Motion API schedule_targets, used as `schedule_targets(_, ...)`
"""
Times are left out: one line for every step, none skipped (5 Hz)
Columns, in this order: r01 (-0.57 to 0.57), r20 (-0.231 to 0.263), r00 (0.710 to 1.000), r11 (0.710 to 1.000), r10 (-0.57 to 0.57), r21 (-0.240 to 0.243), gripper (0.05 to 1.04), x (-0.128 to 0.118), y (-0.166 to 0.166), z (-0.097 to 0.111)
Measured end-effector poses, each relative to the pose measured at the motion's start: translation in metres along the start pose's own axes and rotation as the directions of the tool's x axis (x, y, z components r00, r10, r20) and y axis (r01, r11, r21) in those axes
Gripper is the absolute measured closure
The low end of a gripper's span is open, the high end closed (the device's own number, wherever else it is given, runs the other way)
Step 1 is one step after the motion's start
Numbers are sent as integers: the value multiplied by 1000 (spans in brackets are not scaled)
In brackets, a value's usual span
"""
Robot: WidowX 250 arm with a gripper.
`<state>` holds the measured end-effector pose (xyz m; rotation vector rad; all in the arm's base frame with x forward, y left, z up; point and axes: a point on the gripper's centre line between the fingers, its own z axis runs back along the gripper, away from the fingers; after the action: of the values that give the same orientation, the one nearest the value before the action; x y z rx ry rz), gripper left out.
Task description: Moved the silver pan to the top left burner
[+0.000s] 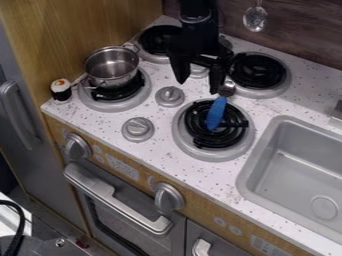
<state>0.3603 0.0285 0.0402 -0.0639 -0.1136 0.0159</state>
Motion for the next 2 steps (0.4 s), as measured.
schedule_targets(-5, -49, 999, 1000, 5, -5, 88, -7, 0, -15)
schedule_targets(-45, -38, 998, 999, 46, 26, 88, 4, 25, -10)
